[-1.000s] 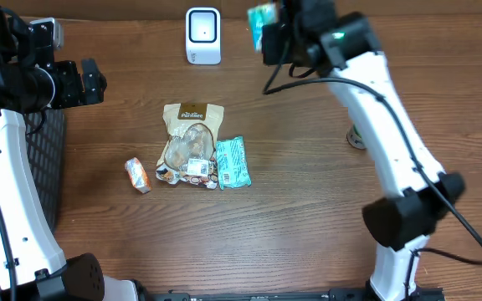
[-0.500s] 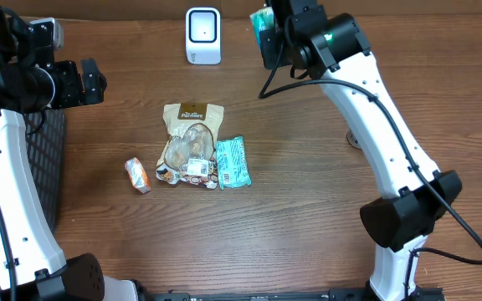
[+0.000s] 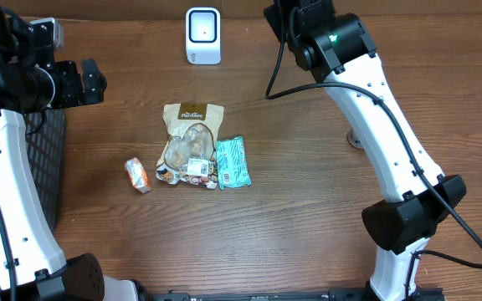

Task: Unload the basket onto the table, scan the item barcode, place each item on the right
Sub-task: 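Hold the tissue pack in front of the scanner window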

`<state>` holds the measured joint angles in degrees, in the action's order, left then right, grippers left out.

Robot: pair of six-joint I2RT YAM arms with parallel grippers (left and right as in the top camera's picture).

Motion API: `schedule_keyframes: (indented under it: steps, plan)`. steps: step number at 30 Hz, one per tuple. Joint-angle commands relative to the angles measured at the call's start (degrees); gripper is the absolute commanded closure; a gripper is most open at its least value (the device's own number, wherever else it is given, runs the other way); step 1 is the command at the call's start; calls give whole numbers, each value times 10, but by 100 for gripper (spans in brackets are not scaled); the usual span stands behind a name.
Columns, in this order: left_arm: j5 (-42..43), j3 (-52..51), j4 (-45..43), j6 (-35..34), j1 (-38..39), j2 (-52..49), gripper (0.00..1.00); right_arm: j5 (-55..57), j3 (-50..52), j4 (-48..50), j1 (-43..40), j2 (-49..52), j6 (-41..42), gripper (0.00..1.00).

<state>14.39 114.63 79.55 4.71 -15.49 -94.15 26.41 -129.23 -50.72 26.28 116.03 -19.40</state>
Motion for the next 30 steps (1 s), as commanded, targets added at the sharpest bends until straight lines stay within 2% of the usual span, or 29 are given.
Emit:
schedule_keyframes:
  steps: [1, 13, 22, 30]
  plan:
    - [4, 7, -1, 11, 1, -2, 0, 54, -17, -10, -3, -22, -33, 96]
    - [4, 7, 0, 11, 1, -2, 0, 24, -17, -21, -3, -29, -32, 96]
    - [4, 7, -1, 11, 1, -2, 0, 24, -17, -20, -3, -29, -84, 96]
    - [4, 7, -1, 11, 1, -2, 1, 23, -17, -12, -3, -29, -85, 96]
